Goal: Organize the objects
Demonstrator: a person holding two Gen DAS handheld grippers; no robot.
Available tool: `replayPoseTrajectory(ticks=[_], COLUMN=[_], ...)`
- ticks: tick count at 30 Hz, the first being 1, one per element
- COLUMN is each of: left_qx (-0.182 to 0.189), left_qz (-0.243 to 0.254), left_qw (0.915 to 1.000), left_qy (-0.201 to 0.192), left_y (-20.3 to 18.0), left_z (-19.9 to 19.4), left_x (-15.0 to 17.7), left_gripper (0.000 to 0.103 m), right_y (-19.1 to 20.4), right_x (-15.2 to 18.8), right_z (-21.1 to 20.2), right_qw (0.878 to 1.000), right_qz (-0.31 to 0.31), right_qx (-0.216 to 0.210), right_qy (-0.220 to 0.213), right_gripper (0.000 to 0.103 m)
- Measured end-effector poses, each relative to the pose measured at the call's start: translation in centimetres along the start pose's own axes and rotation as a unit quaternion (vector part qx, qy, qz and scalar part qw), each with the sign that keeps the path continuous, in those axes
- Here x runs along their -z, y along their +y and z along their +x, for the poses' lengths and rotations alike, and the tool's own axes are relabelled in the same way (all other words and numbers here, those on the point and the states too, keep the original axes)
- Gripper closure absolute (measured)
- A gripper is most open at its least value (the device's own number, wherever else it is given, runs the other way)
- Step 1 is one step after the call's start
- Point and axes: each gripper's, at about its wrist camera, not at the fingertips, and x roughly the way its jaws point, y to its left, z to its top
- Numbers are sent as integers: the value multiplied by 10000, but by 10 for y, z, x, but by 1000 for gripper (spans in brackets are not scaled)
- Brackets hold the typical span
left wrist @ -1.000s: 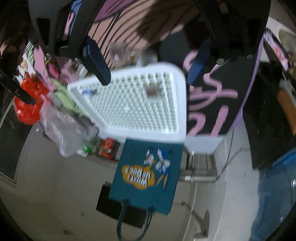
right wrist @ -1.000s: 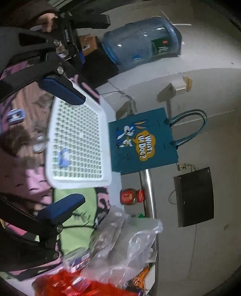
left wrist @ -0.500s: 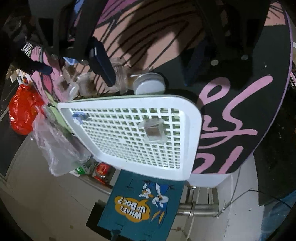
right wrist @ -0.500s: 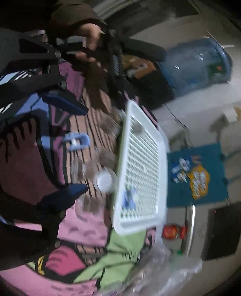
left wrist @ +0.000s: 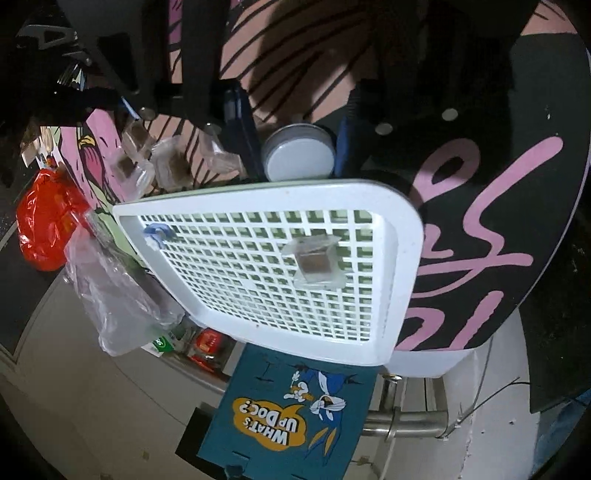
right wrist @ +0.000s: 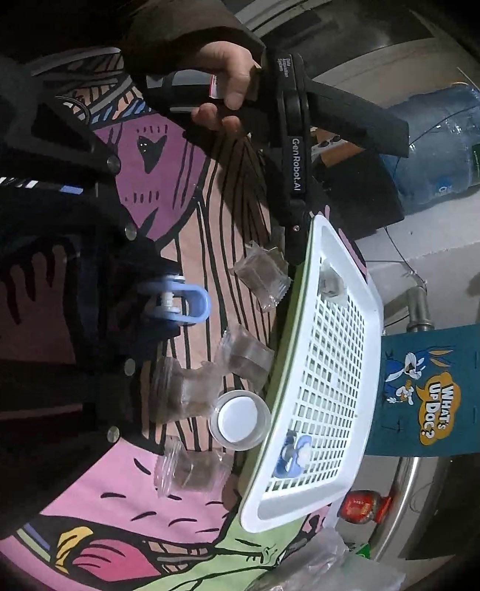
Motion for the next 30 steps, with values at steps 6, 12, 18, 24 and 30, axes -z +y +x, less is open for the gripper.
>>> replayPoseTrajectory(ticks=[6, 12, 18, 24, 30], left_qx=[-105, -314, -159, -319, -323], left_qz=[362, 787, 931, 1001, 1165], left_qw=[9981, 9903, 9917, 9903, 9876], left_qy=[-496, -1097, -869, -914, -999], left_y=[-15, -32, -44, -49, -55], left_z=[-36, -61, -48, -44, -48], left_x=[13, 19, 23, 30, 33], left_gripper=[64, 64, 64, 64, 64], right_y=[-2, -1, -3, -9, -12], right_x=[-3, -17, -26, -16, -14], right_z=[-15, -35, -39, -34, -40], right_qw=[9992, 9955, 9910, 9876, 9847], right_qz=[123, 114, 204, 254, 351], right_qx=[45, 278, 519, 845, 869], right_qy=[-365, -895, -1218, -1298, -1469], right_gripper=[78, 78, 78, 78, 78])
